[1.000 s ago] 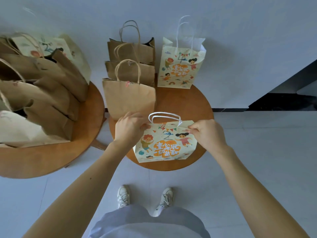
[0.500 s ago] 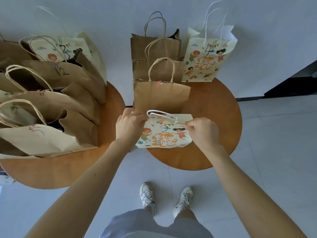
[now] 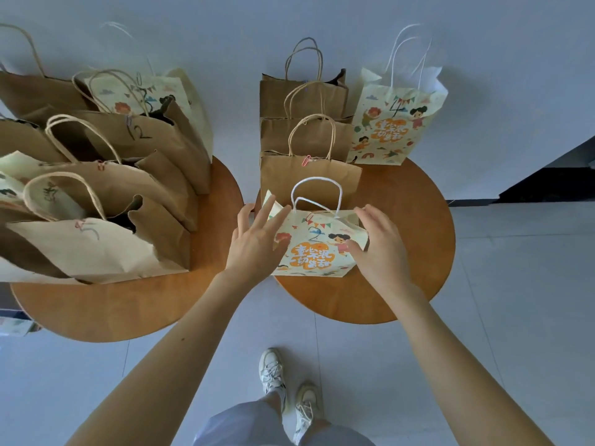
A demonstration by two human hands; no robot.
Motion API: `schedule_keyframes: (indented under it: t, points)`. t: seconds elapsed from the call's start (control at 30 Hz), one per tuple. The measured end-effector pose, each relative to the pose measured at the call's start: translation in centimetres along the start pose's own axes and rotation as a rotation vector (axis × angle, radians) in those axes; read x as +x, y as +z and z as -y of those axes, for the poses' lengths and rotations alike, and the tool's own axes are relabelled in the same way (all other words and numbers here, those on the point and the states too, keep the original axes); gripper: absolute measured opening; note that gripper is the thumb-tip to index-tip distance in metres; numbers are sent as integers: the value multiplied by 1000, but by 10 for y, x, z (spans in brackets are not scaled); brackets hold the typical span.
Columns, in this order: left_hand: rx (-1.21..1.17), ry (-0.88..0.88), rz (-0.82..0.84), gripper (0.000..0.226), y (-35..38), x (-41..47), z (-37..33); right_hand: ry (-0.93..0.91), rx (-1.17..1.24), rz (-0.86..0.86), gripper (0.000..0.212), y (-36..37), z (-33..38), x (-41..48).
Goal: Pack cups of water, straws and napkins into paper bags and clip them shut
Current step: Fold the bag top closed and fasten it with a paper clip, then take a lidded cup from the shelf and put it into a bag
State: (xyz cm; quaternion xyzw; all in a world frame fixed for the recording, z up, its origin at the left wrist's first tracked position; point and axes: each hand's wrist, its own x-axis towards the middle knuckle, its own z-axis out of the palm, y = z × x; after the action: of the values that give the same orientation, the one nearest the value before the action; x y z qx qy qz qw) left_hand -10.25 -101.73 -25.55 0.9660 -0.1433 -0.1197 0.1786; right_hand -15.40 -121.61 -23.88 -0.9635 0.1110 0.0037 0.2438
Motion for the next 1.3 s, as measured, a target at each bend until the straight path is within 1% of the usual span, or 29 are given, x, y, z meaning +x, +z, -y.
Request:
schedule_keyframes:
  t: [0.1,0.13,0.17,0.3,0.4,0.57,0.7,0.73,0.83,0.93,1.03,1.13,1.3]
  points:
    - [23,-31,-68,57,-11,-25,2,-60,88,-165,35,-14,10,-21]
    - [25,-33,-97,57,-15,-36,3,-108,121,-178,29,-17,16,-28]
    - [16,-49,-121,57,-20,-48,4,-160,149,-148,27,-19,23,-34]
    - [-6,-144,-213,50,-51,-97,18,-329,141,116,35,-12,69,-49]
    - [-24,-204,-302,47,-75,-139,49,-445,150,198,35,3,115,-59]
    - [-68,-355,-455,43,-113,-214,132,-641,120,330,33,46,216,-78]
    - [-67,-491,-562,40,-144,-288,218,-861,105,442,31,96,332,-104]
    - [-50,-520,-584,40,-155,-307,242,-913,110,449,31,109,365,-113]
    - [-11,-594,-640,38,-190,-360,309,-992,144,484,30,142,460,-145]
    - [26,-661,-711,35,-230,-402,367,-1103,210,464,28,169,548,-171]
    - [17,-730,-753,34,-259,-428,418,-1143,242,458,30,190,617,-189]
    - [4,-779,-758,37,-279,-443,470,-1177,229,484,32,219,674,-194]
    - [-13,-795,-800,38,-319,-443,563,-1232,201,506,34,272,765,-184]
